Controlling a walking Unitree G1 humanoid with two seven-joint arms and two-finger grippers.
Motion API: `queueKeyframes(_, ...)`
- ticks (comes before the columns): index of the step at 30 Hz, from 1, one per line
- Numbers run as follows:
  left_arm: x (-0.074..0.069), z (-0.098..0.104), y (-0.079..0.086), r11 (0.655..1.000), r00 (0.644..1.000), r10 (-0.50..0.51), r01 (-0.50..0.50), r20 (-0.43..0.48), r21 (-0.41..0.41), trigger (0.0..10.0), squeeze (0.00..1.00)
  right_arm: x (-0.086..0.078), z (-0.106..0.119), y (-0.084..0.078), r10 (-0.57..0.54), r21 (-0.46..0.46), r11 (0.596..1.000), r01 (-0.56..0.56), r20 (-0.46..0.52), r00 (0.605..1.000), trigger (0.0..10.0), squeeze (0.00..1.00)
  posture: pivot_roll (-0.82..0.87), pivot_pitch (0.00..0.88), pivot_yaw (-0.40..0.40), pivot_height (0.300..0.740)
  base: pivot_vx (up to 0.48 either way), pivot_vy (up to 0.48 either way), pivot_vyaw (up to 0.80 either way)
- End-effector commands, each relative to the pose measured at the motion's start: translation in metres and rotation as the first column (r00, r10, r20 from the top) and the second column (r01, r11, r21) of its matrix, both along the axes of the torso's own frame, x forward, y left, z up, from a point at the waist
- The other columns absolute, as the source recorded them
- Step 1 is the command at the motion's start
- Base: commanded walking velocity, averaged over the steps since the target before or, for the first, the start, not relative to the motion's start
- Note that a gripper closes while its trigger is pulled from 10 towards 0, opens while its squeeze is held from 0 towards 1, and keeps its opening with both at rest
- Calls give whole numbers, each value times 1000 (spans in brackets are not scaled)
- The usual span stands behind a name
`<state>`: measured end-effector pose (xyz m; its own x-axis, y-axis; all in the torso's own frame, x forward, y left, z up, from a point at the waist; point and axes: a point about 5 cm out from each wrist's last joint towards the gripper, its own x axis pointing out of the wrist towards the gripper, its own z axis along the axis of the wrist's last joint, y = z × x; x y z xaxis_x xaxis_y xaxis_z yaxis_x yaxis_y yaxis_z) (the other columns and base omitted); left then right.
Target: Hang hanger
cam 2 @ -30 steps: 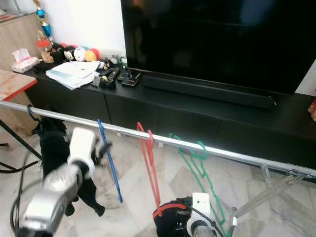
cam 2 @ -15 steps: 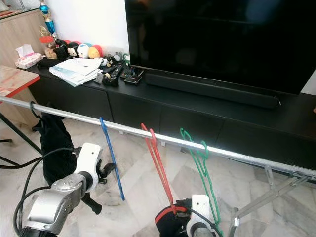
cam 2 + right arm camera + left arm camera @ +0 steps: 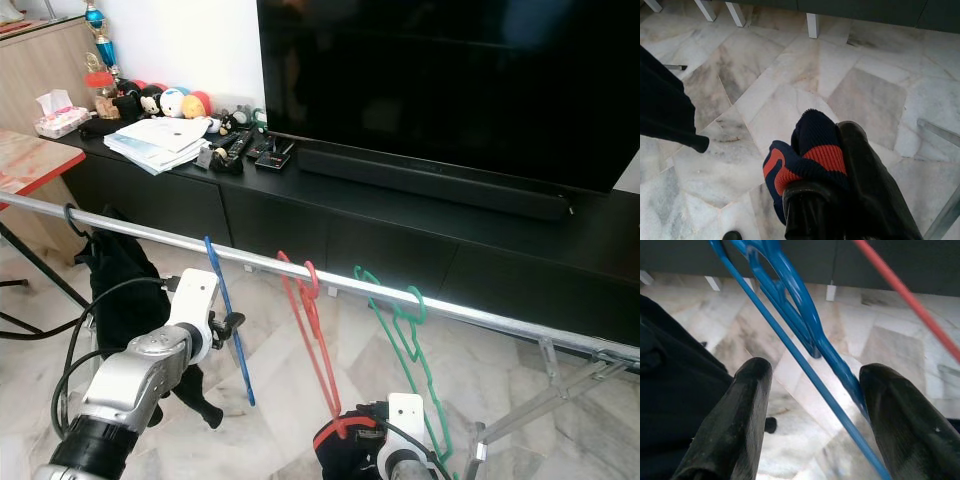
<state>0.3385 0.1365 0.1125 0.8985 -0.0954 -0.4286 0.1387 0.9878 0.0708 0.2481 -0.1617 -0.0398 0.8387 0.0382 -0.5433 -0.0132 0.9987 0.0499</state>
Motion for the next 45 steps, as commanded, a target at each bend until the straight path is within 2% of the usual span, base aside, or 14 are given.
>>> queueKeyframes(1, 7, -1, 4, 999, 999, 29, -29, 18, 26, 10000, 0, 8, 7, 3, 6, -2, 1000, -5, 40, 999, 10000, 0, 88, 59, 24, 740, 0, 0, 0)
queueKeyframes(4, 15, -2, 5, 998, 997, 55, -55, 48, 1, 10000, 0, 10, 9, 3, 6, -4, 1000, -6, 54, 999, 10000, 0, 81, 61, 24, 740, 0, 0, 0)
queueKeyframes(9, 20, -5, 8, 996, 996, 82, -81, 45, -28, 10000, 0, 11, 10, 3, 6, -5, 1000, -6, 62, 998, 10000, 0, 78, 64, 24, 740, 0, 0, 0)
queueKeyframes(24, 24, -16, 7, 991, 994, 98, -93, 54, -95, 10000, 0, 14, 13, 7, 15, -5, 1000, -14, 83, 996, 10000, 0, 74, 67, 21, 740, 0, 0, 0)
queueKeyframes(25, 24, -16, 8, 991, 993, 100, -94, 55, -97, 8196, 0, 14, 13, 7, 14, -5, 1000, -14, 84, 996, 10000, 0, 75, 66, 21, 740, 0, 0, 0)
queueKeyframes(26, 25, -17, 8, 990, 993, 99, -93, 61, -107, 0, 0, 14, 13, 7, 14, -5, 1000, -14, 85, 996, 10000, 0, 73, 66, 22, 740, 0, 0, 0)
queueKeyframes(33, 25, -18, 5, 990, 994, 78, -69, 73, -121, 0, 0, 13, 13, 6, 13, -4, 1000, -13, 84, 996, 10000, 0, 73, 65, 23, 740, 0, 0, 0)
queueKeyframes(39, 24, -18, 4, 983, 995, 77, -64, 69, -173, 0, 0, 14, 13, 6, 10, -5, 1000, -10, 82, 997, 10000, 0, 72, 65, 24, 740, 0, 0, 0)
queueKeyframes(45, 23, -20, 8, 983, 994, 83, -70, 74, -168, 0, 0, 14, 13, 7, 10, -5, 1000, -9, 79, 997, 10000, 0, 74, 61, 24, 740, 0, 0, 0)
